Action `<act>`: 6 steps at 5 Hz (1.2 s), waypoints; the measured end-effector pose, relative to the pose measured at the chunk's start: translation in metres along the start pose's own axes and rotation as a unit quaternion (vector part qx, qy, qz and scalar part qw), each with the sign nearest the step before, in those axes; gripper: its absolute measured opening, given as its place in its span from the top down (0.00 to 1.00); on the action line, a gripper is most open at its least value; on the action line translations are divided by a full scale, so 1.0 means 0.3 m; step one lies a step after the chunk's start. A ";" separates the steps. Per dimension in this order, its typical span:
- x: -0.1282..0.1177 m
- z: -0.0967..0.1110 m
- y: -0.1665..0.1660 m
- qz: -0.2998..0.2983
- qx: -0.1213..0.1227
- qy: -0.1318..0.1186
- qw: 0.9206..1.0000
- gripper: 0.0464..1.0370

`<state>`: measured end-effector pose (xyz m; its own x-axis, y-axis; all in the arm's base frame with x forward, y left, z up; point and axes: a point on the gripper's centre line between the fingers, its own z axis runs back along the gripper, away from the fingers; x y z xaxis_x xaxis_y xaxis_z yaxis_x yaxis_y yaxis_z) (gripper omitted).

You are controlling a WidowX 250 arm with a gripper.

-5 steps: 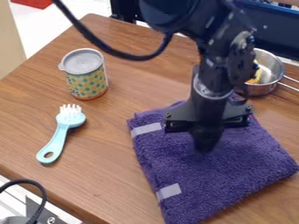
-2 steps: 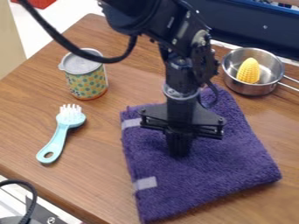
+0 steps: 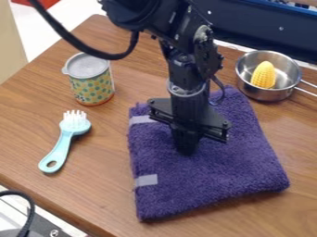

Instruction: Move the towel to the upper part of the table

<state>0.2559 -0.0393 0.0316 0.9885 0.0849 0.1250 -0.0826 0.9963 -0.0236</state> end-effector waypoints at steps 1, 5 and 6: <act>0.034 -0.003 0.020 -0.005 0.014 -0.005 1.000 0.99; 0.192 -0.021 0.171 0.057 0.042 0.006 0.997 0.99; 0.244 -0.041 0.189 0.072 0.059 -0.002 0.996 0.99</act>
<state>0.3250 0.0232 0.0274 0.9650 0.2262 0.1324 -0.2374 0.9685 0.0757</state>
